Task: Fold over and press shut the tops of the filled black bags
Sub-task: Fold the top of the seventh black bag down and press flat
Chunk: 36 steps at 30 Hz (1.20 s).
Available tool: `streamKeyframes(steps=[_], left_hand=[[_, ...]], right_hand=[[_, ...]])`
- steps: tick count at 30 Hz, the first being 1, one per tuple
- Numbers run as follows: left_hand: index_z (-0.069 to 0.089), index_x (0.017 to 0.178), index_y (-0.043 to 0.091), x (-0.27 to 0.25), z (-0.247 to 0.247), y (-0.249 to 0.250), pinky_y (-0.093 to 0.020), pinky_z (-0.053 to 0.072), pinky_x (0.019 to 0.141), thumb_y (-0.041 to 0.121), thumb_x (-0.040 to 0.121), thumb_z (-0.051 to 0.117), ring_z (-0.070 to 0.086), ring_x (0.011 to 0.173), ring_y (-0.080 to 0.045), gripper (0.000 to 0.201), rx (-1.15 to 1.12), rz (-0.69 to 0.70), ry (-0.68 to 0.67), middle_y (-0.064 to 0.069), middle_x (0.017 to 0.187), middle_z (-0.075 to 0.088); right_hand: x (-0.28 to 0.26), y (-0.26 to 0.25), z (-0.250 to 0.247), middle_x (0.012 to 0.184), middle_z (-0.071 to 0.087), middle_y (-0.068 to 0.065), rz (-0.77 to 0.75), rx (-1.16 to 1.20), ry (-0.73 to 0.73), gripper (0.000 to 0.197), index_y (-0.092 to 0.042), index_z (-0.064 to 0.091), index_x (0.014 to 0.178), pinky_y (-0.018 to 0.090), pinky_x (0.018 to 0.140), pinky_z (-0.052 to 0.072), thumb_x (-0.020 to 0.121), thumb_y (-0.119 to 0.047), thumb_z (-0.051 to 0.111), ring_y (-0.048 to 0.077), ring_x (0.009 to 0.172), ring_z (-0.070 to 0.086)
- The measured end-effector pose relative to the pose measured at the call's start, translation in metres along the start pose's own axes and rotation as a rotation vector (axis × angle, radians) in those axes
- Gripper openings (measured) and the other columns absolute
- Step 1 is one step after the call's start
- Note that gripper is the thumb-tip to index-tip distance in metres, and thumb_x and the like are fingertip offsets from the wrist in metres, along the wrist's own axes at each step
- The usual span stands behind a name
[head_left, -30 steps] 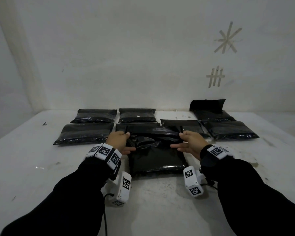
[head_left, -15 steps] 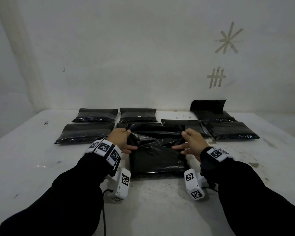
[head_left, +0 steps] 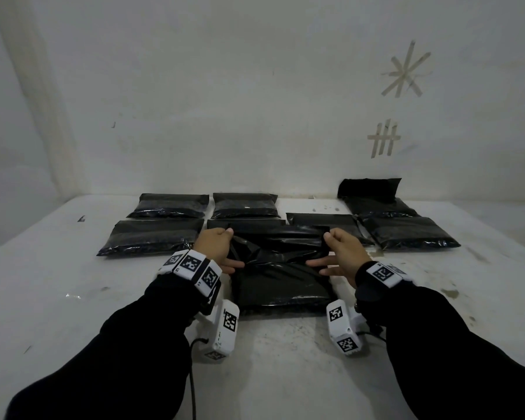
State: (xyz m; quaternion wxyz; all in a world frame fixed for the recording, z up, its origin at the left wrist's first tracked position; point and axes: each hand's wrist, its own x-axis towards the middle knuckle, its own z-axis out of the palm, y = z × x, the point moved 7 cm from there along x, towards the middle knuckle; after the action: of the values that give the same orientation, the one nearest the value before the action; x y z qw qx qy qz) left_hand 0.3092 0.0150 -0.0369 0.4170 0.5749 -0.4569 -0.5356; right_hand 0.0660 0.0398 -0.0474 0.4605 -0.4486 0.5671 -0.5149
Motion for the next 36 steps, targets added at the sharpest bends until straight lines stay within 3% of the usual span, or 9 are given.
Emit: streamKeyframes(steps=[3,6,8,13,17,24,27,30,36], left_hand=[[0.052,0.118,0.012,-0.001,0.001,0.001,-0.035,0.051,0.062,0.026,0.101,0.040,0.067,0.075,-0.034,0.025,-0.005,0.007,0.002,-0.010,0.135,0.047],[0.053,0.083,0.013,0.001,0.000,0.003,-0.029,0.047,0.056,0.024,0.100,0.043,0.064,0.061,-0.024,0.023,-0.012,0.047,0.025,-0.006,0.113,0.054],[0.051,0.076,0.017,0.001,0.000,0.005,-0.029,0.048,0.056,0.021,0.100,0.043,0.063,0.060,-0.023,0.026,-0.032,0.071,0.039,-0.005,0.108,0.052],[0.051,0.103,0.015,0.000,0.004,0.000,-0.034,0.051,0.064,0.025,0.101,0.039,0.067,0.083,-0.034,0.015,-0.082,0.022,0.006,-0.007,0.133,0.046],[0.045,0.131,0.011,-0.001,0.007,0.000,-0.034,0.050,0.066,0.025,0.102,0.036,0.063,0.100,-0.043,0.033,-0.067,0.011,0.001,-0.010,0.143,0.041],[0.047,0.127,0.011,0.000,0.006,-0.002,-0.033,0.050,0.066,0.026,0.103,0.035,0.063,0.100,-0.044,0.031,-0.059,0.018,-0.001,-0.001,0.119,0.043],[0.052,0.100,0.017,0.000,0.006,-0.003,-0.033,0.050,0.067,0.026,0.102,0.036,0.067,0.082,-0.036,0.019,-0.045,0.038,-0.007,0.001,0.113,0.043],[0.050,0.092,0.017,0.002,0.006,-0.004,-0.034,0.052,0.068,0.027,0.102,0.036,0.065,0.068,-0.028,0.020,-0.032,0.062,-0.008,0.000,0.111,0.048],[0.051,0.090,0.020,0.001,0.007,-0.005,-0.032,0.051,0.065,0.028,0.102,0.035,0.066,0.073,-0.034,0.022,-0.044,0.058,-0.012,0.000,0.110,0.050]], right_hand=[[0.000,0.001,-0.002,0.099,0.060,0.010,-0.003,0.004,0.009,0.028,-0.016,0.038,0.077,0.021,0.036,0.044,0.103,-0.023,0.034,0.023,0.065,0.071],[0.002,0.000,-0.002,0.089,0.053,0.009,-0.032,0.004,0.022,0.029,-0.017,0.035,0.074,0.022,0.038,0.043,0.103,-0.021,0.035,0.022,0.068,0.072],[0.001,-0.002,-0.002,0.079,0.049,0.004,-0.043,-0.002,0.031,0.031,-0.018,0.034,0.072,0.021,0.040,0.042,0.103,-0.020,0.035,0.020,0.068,0.071],[0.000,0.001,-0.003,0.088,0.055,0.004,-0.030,0.027,0.029,0.030,-0.018,0.035,0.074,0.021,0.040,0.045,0.103,-0.023,0.034,0.022,0.071,0.071],[0.000,0.003,-0.004,0.089,0.053,0.005,-0.014,0.037,0.034,0.030,-0.019,0.034,0.074,0.022,0.039,0.045,0.103,-0.025,0.033,0.023,0.070,0.072],[0.000,0.002,-0.004,0.110,0.060,0.012,-0.036,0.030,0.023,0.023,-0.017,0.042,0.083,0.023,0.040,0.047,0.103,-0.025,0.035,0.023,0.072,0.073],[-0.001,0.002,-0.003,0.118,0.063,0.012,-0.035,0.026,0.023,0.018,-0.015,0.048,0.093,0.023,0.042,0.049,0.103,-0.023,0.036,0.022,0.072,0.072],[-0.002,0.002,-0.003,0.117,0.061,0.013,-0.032,0.022,0.024,0.019,-0.016,0.046,0.091,0.024,0.042,0.049,0.103,-0.024,0.034,0.022,0.069,0.072],[-0.003,0.001,-0.001,0.111,0.060,0.008,-0.025,0.017,0.012,0.023,-0.019,0.043,0.082,0.025,0.043,0.049,0.103,-0.026,0.035,0.022,0.068,0.072]])
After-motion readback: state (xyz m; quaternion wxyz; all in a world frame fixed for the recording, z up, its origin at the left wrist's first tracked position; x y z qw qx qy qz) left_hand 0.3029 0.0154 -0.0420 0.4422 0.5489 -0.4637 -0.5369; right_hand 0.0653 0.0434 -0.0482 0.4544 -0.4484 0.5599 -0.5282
